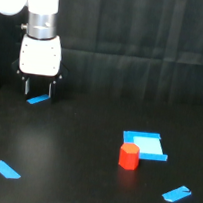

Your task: Pick up the red object from the table

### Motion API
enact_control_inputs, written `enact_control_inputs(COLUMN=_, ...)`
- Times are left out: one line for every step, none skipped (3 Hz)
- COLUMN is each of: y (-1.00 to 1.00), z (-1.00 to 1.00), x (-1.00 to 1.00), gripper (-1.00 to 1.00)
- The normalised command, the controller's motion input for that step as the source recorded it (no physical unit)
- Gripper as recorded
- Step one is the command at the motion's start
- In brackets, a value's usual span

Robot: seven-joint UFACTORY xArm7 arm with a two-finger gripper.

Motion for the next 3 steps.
enact_control_inputs(y=-0.21, z=-0.12, x=0.19, gripper=0.97)
enact_control_inputs(y=-0.36, z=-0.31, x=0.58, gripper=1.00)
enact_control_inputs(y=-0.52, z=-0.23, x=0.76, gripper=0.95)
